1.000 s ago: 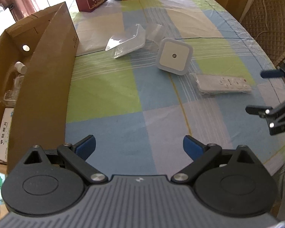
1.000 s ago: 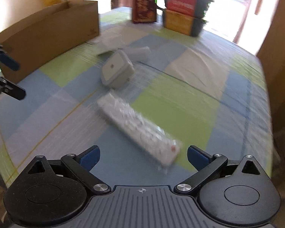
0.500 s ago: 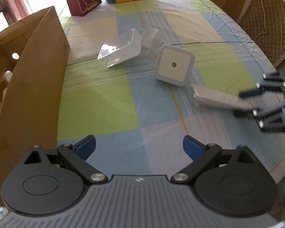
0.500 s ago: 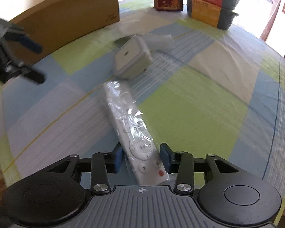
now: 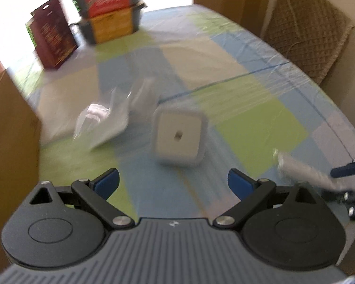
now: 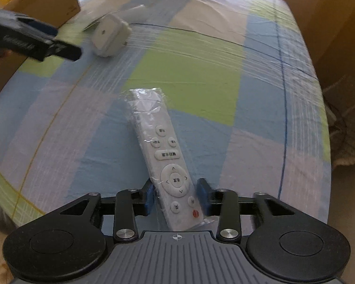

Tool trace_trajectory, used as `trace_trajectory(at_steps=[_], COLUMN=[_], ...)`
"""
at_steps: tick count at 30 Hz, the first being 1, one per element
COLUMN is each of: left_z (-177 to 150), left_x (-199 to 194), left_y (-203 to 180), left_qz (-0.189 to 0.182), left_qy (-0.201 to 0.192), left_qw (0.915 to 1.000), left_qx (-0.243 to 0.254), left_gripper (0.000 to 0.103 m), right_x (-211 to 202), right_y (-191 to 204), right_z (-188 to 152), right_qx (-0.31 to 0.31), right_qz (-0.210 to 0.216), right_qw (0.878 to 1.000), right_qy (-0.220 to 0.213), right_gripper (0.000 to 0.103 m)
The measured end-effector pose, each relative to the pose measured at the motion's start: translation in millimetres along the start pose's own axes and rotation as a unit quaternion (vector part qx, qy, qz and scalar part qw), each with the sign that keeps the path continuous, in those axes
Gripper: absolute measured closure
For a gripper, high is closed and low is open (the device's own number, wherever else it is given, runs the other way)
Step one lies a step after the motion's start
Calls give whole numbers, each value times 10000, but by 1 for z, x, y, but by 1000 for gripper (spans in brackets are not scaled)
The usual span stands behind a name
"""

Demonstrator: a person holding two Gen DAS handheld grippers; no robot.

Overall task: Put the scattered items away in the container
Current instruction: 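Close the left tool on the white night light while the right tool grasps the bagged remote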

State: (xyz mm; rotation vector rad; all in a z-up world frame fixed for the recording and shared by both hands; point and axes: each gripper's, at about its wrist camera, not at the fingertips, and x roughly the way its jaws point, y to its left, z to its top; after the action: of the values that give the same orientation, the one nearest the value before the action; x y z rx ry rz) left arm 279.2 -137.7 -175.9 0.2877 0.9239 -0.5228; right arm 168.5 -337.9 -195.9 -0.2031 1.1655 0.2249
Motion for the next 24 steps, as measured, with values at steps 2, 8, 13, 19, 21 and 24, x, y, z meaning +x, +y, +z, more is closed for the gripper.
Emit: trace_trajectory(at_steps=[2, 8, 13, 19, 21, 24], left_z=[9, 26, 25, 1, -11, -28], left_x=[11, 43, 57, 33, 19, -3], left_y=[-1, 2, 3, 10, 16, 21], left_qz=[-96, -181, -260, -157, -142, -103], left_qy=[-67, -115, -3, -2, 22, 44], left_qw=[9999, 9996, 9994, 9999, 9996, 9991], left_qx=[86, 180, 213, -56, -237, -404], left_gripper=[6, 7, 42, 42, 42, 42], right_x=[-2, -7, -11, -12, -9, -1], right_y=[0, -8, -12, -5, 2, 12], right_z=[0, -2, 0, 7, 11, 18], right_qx=[139, 689, 854, 615, 387, 44], right_qz=[-119, 43, 114, 415, 490, 515], right_qw=[9998, 9974, 9956, 9950, 9954, 9957], right_qy=[-78, -215, -374, -675, -726, -772], right_gripper=[10, 10, 10, 10, 10, 10])
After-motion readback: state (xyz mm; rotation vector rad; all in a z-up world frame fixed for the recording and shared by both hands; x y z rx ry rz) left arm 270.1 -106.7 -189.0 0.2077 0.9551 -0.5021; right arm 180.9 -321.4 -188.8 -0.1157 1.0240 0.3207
